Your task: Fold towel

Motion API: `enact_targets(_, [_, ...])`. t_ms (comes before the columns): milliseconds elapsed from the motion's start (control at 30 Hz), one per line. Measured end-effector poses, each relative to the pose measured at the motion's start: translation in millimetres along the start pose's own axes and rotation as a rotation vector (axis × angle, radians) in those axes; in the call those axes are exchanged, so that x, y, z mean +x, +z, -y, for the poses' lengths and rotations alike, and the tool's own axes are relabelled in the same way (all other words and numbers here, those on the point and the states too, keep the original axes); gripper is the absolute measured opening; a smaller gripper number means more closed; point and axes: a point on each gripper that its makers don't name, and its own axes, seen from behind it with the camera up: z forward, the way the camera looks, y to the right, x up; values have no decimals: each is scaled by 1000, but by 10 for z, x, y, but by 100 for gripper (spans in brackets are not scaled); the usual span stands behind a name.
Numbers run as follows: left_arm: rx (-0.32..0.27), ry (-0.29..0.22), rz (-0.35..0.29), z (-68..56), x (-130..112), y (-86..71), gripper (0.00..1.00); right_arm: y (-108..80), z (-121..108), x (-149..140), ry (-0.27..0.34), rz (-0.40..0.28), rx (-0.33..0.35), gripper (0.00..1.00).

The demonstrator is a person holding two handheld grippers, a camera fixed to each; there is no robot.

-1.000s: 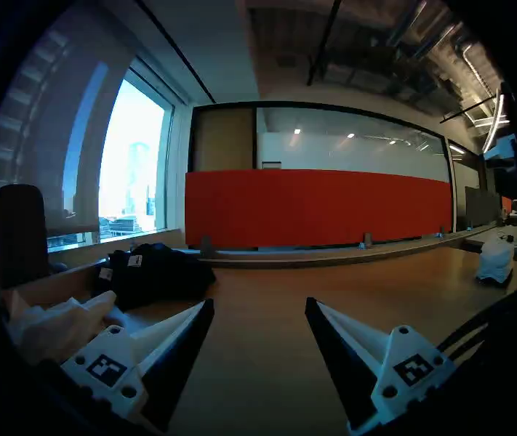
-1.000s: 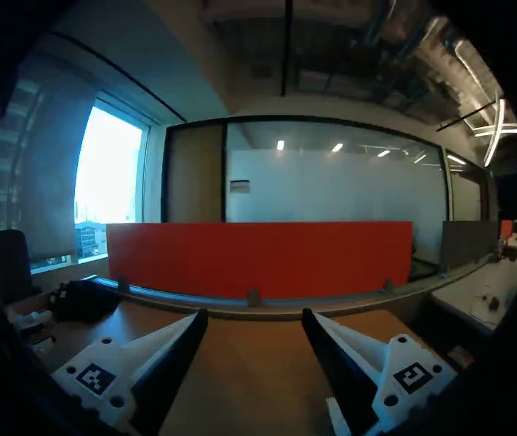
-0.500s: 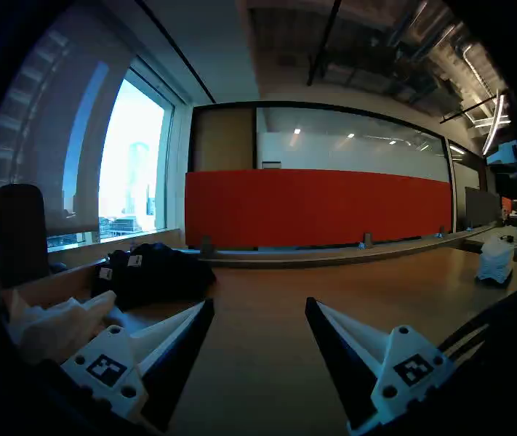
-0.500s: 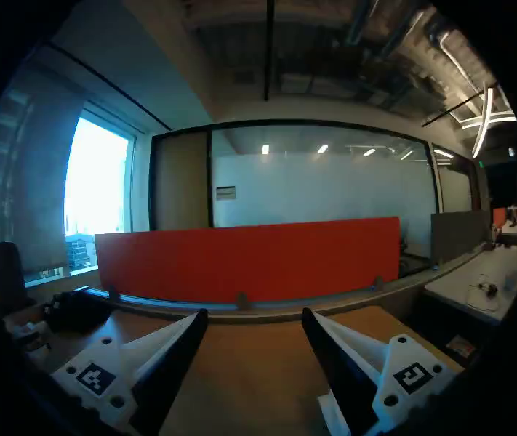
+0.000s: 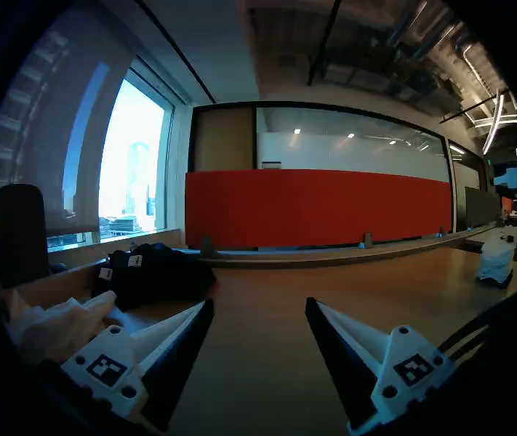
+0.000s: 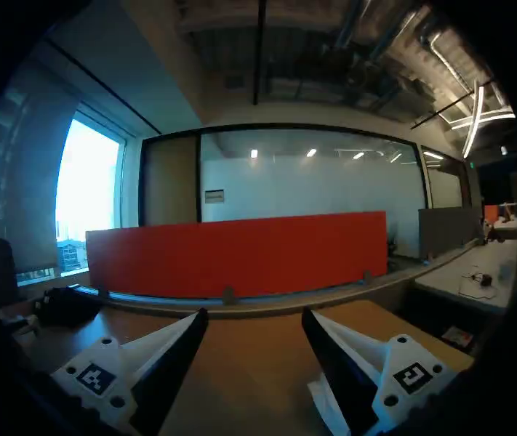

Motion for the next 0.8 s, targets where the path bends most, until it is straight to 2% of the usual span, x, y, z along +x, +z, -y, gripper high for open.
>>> enact_targets(400, [0, 0, 1, -1, 12, -7, 93, -50, -169, -523, 20, 19, -2, 99])
enact_targets(800, [0, 0, 1, -3, 19, -3, 93, -36, -100, -905, 6, 40, 28, 99])
